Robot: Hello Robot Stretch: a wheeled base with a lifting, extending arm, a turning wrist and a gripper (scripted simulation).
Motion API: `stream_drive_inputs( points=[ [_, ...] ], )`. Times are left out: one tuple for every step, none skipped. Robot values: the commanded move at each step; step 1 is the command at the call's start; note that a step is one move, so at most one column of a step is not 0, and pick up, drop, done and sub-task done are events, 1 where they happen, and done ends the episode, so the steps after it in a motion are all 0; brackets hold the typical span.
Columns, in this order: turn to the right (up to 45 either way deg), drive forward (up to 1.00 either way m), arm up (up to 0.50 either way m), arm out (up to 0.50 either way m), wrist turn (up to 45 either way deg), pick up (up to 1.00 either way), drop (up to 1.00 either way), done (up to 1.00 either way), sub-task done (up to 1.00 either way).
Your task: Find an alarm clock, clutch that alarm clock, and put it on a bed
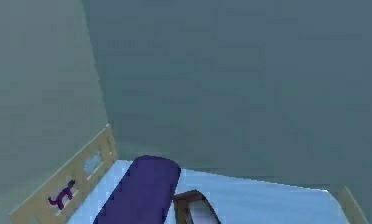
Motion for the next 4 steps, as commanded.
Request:
stream_drive_inputs(
  points=[
    [24.0,0.0,0.0,0.0,0.0,0.0,0.0,0.0,0.0],
    [-12.0,0.0,0.0,0.0,0.0,0.0,0.0,0.0,0.0],
    [-3.0,0.0,0.0,0.0,0.0,0.0,0.0,0.0,0.0],
    [18.0,0.0,0.0,0.0,0.0,0.0,0.0,0.0,0.0]
  ],
)
